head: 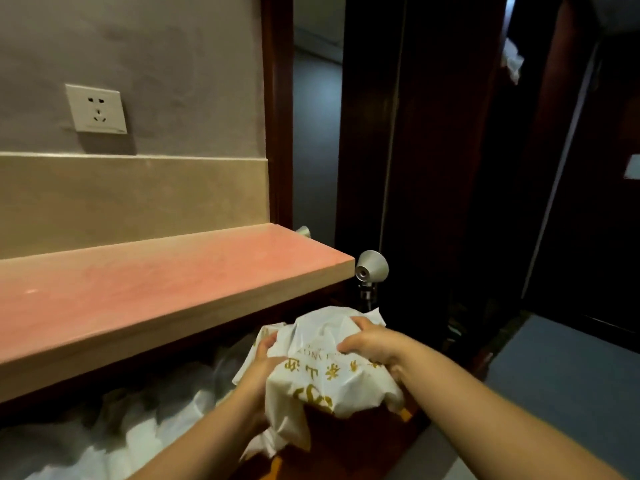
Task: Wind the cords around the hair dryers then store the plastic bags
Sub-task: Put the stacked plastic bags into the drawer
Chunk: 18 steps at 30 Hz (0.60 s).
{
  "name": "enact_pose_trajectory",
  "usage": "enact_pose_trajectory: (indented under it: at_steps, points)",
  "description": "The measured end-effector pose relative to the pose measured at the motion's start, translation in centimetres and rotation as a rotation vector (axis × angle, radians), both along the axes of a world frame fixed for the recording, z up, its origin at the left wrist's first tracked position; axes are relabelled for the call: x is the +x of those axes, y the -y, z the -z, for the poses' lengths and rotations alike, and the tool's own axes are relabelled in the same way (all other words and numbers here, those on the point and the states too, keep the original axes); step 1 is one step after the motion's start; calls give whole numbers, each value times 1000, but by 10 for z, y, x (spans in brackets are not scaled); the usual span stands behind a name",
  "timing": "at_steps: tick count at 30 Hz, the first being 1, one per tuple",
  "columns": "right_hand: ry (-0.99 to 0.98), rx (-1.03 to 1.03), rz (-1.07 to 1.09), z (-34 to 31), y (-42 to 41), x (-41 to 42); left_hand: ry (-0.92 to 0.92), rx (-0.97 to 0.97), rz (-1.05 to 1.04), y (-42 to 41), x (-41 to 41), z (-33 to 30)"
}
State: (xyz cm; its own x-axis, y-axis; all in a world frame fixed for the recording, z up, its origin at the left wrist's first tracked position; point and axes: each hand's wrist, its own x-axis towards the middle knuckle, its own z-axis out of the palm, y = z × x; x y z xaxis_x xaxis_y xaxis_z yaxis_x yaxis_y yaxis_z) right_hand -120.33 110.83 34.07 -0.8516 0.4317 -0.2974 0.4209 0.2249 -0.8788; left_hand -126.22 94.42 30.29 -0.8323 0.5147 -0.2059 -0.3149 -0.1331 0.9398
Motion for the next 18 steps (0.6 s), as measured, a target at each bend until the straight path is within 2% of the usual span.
enact_pose_trajectory:
  at_steps: [1,3,4,6,10,13,14,18]
  points:
    - [12,-13,-30,8,-6,-15,-36,-39,-41,-8,-13,8]
    - [19,-24,-92,21,-17,-41,49,-36,-173,-17,-32,9]
    - [24,-29,-129,27,-21,-52,9,-76,-202,-19,-35,9]
    - [39,-18,-214,35,-31,-70,-122,-229,-156,-25,-49,17]
    - [73,28,-391,56,-55,-93,-53,-245,-181,-38,-68,43]
    - [62,71,-456,76,-60,-111,-152,-283,-207,-46,-76,59]
    - [66,82,-469,82,-60,-117,-197,-370,-254,-44,-79,63]
    - [175,193,-511,93,-61,-137,-334,-657,-199,-48,-84,73]
